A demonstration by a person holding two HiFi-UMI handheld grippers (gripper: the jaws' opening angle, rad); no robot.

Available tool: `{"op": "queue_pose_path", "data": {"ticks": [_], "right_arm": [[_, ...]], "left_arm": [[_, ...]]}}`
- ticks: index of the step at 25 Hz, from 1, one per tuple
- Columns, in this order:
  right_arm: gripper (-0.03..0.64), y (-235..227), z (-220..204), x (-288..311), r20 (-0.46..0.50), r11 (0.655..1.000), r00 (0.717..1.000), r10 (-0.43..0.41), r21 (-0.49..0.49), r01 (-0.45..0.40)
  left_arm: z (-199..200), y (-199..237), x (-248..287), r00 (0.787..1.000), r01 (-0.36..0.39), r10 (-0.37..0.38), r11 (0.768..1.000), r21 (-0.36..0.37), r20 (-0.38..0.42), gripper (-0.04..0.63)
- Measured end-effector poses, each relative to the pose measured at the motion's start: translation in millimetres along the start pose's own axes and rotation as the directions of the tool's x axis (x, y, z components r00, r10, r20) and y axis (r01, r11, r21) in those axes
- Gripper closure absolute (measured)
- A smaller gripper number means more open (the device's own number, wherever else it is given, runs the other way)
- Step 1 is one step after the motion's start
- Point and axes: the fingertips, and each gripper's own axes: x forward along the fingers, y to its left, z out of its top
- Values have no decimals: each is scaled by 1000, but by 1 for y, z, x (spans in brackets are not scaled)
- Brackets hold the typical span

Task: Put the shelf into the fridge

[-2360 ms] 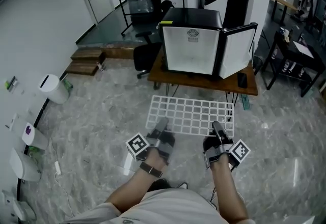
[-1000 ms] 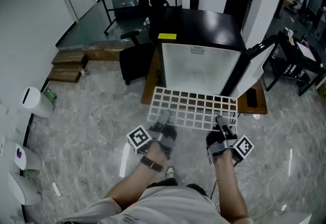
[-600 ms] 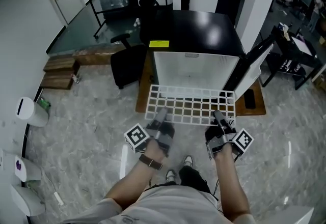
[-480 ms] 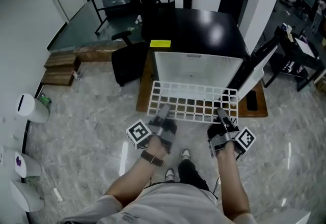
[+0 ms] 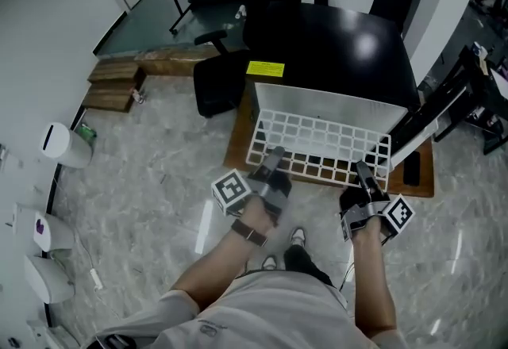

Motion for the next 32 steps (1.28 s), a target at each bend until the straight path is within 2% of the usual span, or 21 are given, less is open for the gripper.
{"op": "queue_pose_path", "data": {"ticks": [7,17,22,28,32], "right_arm": [[572,-2,3,0,-4,1000,1000,-3,-14,3],[572,-16,3,15,-5,1000,1000,5,13,-5],[572,-27,16,33,5,999,1000,-2,48,2],[572,-26,22,44,32,998,999,-17,60,15],[572,-21,30,52,72,998,997,-31,55,27]], "left_arm": [[-5,-6,1,1000,14,-14,999,-48,1,566],[0,6,0,1000,2,-2,999,-47,13,567],[6,17,19,1000,-7,8,999,-41,16,566],[14,20,34,999,-37,38,999,-31,24,568],[19,17,47,1000,-17,17,1000,-15,16,568]]}}
